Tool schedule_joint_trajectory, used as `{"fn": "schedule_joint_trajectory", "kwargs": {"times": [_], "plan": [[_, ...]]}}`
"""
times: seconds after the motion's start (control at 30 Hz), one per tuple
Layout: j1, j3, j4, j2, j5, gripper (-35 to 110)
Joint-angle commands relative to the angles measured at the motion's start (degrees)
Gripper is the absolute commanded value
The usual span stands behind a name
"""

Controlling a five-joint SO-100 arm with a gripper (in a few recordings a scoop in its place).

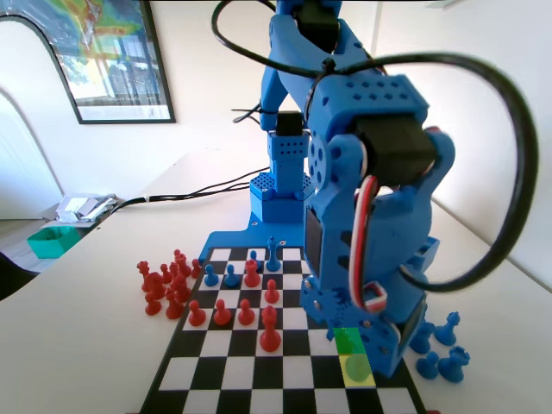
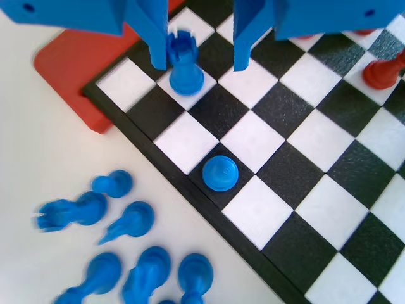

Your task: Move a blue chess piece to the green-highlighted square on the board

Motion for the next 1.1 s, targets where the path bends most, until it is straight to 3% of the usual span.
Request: {"fn": "schedule_joint_trajectory", "kwargs": {"times": [0.0, 1.07], "plan": [[-0.6, -3.3, -0.1, 1.7, -0.6, 15], [-1.4, -5.4, -1.2, -0.6, -1.9, 1]]}}
